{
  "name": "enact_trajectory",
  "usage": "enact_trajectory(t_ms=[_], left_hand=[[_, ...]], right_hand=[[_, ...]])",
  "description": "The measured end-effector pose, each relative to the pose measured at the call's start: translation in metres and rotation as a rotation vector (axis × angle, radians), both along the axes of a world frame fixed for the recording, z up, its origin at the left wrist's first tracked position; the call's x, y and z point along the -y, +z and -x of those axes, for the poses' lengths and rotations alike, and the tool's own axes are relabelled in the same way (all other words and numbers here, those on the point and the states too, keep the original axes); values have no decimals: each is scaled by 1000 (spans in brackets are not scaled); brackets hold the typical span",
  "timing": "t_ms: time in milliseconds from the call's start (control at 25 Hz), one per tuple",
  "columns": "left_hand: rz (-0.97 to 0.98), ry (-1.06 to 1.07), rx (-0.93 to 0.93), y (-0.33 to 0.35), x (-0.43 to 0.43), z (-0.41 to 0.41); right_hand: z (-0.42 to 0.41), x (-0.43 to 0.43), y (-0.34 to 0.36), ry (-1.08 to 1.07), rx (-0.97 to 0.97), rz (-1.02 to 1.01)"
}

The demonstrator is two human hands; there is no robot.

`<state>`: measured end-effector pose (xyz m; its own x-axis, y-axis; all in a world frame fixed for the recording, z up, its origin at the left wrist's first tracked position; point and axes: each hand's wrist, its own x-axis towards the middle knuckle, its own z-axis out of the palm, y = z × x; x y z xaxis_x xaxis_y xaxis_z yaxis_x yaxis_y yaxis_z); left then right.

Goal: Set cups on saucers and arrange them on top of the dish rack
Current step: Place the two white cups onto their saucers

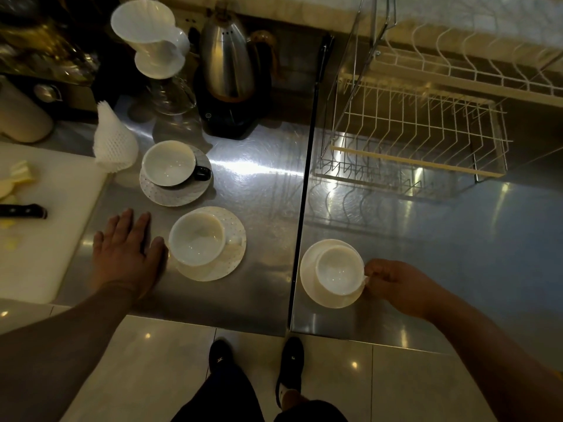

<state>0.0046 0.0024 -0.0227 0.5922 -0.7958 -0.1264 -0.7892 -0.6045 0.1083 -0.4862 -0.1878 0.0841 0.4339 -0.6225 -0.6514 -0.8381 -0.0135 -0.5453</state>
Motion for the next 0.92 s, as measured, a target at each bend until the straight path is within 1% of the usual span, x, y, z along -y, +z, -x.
enact_trajectory(t_ms=[120,240,320,400,520,680,760,880,920], left_hand=[[4,-3,3,-2,0,-3],[-1,-8,10,-7,-1,-7],[-6,-3,14,-8,0,-8],[-11,-4,-4,-7,0,-9],[-23,-1,-43,-2,0,-11],[-24,-19,-78,7,0,-14],[-12,-35,-92,10,2,-18],[21,-21,-87,18,10,-33],[44,-7,-108,22,17,-41]], right_hand=[[-1,-1,5,-15,33,106],[-14,-1,10,-30,99,305],[-29,1,12,44,76,413],[-50,1,10,167,27,447],[-99,2,12,240,57,440],[-184,1,13,236,120,416],[-224,1,7,155,155,338],[-281,7,-4,-86,182,199],[-299,11,-8,-128,172,168]])
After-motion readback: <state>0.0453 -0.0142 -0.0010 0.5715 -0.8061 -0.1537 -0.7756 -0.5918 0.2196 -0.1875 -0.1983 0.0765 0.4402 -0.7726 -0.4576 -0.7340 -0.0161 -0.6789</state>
